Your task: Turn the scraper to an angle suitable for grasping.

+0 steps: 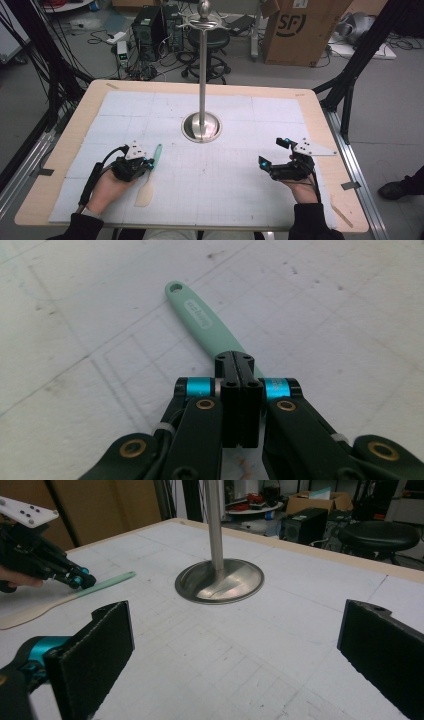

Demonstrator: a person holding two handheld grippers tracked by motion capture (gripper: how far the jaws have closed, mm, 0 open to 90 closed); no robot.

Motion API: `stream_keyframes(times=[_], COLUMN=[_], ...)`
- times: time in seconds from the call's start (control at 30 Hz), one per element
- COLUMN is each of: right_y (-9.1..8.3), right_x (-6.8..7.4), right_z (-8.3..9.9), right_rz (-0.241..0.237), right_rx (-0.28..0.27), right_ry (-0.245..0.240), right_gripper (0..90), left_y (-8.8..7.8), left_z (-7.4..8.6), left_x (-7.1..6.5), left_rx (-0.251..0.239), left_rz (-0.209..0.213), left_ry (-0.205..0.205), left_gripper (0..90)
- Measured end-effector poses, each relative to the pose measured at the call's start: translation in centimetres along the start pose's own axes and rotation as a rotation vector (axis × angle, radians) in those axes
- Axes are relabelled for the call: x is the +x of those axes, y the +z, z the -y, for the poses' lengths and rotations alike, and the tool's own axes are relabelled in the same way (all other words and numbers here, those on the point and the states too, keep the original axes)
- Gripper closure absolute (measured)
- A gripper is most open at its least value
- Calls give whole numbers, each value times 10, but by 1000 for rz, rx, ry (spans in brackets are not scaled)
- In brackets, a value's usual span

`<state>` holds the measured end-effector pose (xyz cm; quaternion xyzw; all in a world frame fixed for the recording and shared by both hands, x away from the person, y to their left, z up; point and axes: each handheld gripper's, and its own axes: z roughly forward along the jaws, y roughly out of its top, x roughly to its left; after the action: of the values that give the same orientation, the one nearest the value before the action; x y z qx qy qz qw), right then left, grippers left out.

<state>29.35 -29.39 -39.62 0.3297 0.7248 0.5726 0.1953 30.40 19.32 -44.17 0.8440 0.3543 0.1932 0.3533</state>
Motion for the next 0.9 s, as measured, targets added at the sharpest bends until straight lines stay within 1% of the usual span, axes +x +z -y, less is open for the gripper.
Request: stream_keyframes(times=[0.03, 0.1, 0.2, 0.27, 0.3, 0.33, 0.37, 0.4, 0.43, 0.47, 0.5, 0.53, 0.57, 0.6, 0.63, 0.67, 0.7, 0.77, 0.83, 0.9], right_y=[0, 0, 1, 0, 0, 0, -1, -1, -1, -1, 0, 0, 0, 0, 0, 0, 0, -1, -1, -1], right_x=[0, 0, 0, 0, 0, 0, 0, -1, -1, -1, -1, -1, -1, -1, -1, -1, -2, -2, -2, -2], right_z=[0, 0, 0, 0, 0, 0, 0, 0, 0, 0, 0, 0, 0, 0, 0, 0, 0, 0, -1, 0], right_rz=[-1, -3, -3, -4, -5, -4, -3, -1, -1, -1, -2, -4, -4, -5, -5, -3, -2, -1, -1, -4], right_rx=[1, 2, 0, 0, 0, -2, -2, -5, -6, -5, -4, -2, -1, -1, -1, -4, -6, -8, -9, -9], right_ry=[2, 0, 1, 1, 2, 3, 3, 1, 4, 5, 4, 6, 6, 5, 7, 4, 6, 8, 7, 7], right_gripper=[7, 7, 7, 7, 7, 7, 7, 7, 7, 7, 7, 7, 7, 7, 7, 7, 7, 7, 7, 7], left_y=[0, 0, 0, -4, -4, -10, -10, -16, -16, -19, -20, -20, -20, -20, -20, -20, -19, -19, -19, -20], left_z=[0, 0, 0, -1, -1, -1, -1, -1, -1, 0, 1, 1, 1, 2, 2, 2, 3, 3, 4, 4], left_x=[0, -3, -3, -3, -3, -3, -3, -4, -4, -6, -9, -9, -15, -17, -19, -19, -22, -23, -25, -28], left_rx=[0, 1, -2, -20, -20, -32, -32, -52, -52, -55, -51, -51, -36, -27, -19, -19, -6, -4, 5, 14], left_rz=[0, -1, -1, -1, -1, 14, 14, 32, 32, 58, 68, 68, 85, 92, 100, 100, 117, 118, 133, 147], left_ry=[0, 16, 17, 9, 9, -4, -4, -24, -24, -28, -19, -19, 5, 9, 12, 12, 18, 17, 7, 16], left_gripper=[900, 900, 900, 900, 900, 900, 900, 900, 900, 900, 900, 900, 900, 900, 900, 900, 900, 900, 900, 900])
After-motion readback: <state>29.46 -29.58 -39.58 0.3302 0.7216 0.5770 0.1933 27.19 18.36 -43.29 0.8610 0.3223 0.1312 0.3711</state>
